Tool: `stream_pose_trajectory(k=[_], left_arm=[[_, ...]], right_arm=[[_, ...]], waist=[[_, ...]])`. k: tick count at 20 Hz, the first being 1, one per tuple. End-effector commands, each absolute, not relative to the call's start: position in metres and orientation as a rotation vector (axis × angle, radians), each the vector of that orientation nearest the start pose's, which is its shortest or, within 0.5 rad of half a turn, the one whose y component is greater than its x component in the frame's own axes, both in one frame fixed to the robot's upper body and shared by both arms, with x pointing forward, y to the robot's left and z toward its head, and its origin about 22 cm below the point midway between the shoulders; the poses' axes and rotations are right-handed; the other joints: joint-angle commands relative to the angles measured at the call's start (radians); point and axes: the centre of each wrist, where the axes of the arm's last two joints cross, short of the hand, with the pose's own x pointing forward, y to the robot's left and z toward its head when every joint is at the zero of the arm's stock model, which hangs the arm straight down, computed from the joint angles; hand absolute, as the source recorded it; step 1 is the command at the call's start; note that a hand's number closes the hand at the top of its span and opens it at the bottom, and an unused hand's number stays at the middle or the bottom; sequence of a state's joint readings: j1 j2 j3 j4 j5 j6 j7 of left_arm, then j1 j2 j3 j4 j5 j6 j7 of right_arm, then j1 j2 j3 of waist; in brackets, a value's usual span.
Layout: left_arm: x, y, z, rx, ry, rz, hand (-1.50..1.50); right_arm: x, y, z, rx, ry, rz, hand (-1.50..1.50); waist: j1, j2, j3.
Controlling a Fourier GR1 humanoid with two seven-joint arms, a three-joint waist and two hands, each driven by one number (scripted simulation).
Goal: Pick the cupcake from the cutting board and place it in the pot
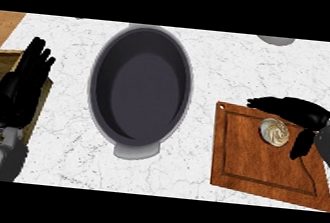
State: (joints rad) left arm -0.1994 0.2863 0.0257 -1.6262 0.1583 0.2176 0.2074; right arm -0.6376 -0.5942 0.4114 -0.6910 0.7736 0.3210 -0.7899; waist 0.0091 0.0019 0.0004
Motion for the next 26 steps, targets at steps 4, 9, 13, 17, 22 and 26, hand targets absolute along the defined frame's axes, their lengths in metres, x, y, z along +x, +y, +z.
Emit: stream_pose_trajectory(k=[4, 9, 13, 17, 22, 26], left_arm=[[0.282, 0.273, 0.086, 0.192, -1.62, 0.072, 0.0], [0.294, 0.284, 0.086, 0.172, -1.608, 0.068, 0.0], [0.279, 0.281, 0.067, 0.227, -1.591, 0.06, 0.0], [0.284, 0.27, 0.075, 0.18, -1.594, 0.043, 0.0], [0.288, 0.265, 0.079, 0.154, -1.604, 0.015, 0.0], [0.289, 0.256, 0.076, 0.132, -1.6, -0.008, 0.0]], right_arm=[[0.364, -0.322, 0.012, -0.069, -1.37, 1.921, 1.5], [0.371, -0.317, -0.002, -0.049, -1.382, 1.903, 1.5], [0.367, -0.182, -0.015, -0.065, -1.359, 1.809, 1.5], [0.355, -0.11, -0.023, -0.05, -1.37, 1.731, 1.5], [0.358, -0.077, 0.005, -0.227, -1.359, 1.653, 1.5], [0.358, -0.067, 0.022, -0.368, -1.376, 1.486, 1.5]], waist=[[-0.002, -0.001, 0.0], [0.001, 0.002, 0.0], [-0.011, -0.017, -0.006], [0.024, -0.022, -0.009], [0.065, -0.03, -0.006], [0.102, -0.024, -0.001]])
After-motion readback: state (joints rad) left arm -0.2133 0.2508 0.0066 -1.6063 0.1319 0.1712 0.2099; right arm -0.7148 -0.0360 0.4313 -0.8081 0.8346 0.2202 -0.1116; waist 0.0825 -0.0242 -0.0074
